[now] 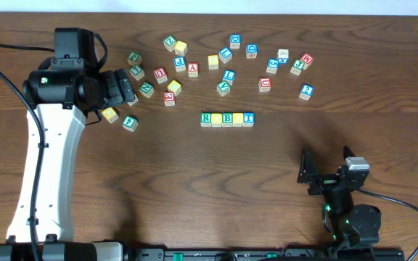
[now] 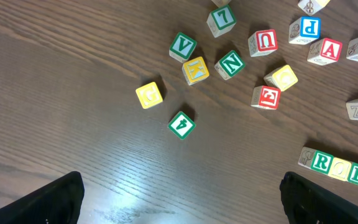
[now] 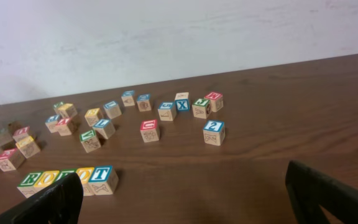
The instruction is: Spell out ROBOT
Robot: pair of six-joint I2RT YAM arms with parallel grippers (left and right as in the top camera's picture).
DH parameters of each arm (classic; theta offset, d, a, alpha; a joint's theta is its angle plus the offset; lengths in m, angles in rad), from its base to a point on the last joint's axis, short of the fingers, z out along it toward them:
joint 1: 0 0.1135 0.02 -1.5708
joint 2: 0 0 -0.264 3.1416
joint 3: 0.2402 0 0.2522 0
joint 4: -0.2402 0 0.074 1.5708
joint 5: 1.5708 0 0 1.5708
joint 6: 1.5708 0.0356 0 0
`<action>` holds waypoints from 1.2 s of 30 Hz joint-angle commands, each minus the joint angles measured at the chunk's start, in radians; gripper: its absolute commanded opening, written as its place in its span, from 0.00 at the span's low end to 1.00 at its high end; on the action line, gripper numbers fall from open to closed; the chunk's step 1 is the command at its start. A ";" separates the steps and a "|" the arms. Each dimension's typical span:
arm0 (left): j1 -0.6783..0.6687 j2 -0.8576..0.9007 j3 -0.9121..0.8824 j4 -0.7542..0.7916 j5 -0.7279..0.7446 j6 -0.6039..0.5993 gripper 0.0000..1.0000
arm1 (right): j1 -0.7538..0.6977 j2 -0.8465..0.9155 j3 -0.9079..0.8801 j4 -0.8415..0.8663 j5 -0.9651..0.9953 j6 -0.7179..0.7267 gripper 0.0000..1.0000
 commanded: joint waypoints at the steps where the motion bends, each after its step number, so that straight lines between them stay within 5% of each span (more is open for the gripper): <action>1: 0.003 -0.007 0.017 -0.002 -0.013 0.006 0.99 | -0.007 -0.009 -0.004 0.000 -0.002 -0.018 0.99; 14: 0.003 -0.030 0.016 -0.004 -0.103 0.070 0.99 | -0.007 -0.009 -0.004 0.000 -0.002 -0.018 0.99; 22: 0.003 -0.251 -0.070 0.034 -0.120 0.071 0.99 | -0.007 -0.009 -0.004 0.000 -0.002 -0.018 0.99; 36: 0.008 -0.919 -0.896 0.899 -0.140 0.122 0.99 | -0.007 -0.009 -0.004 0.000 -0.002 -0.018 0.99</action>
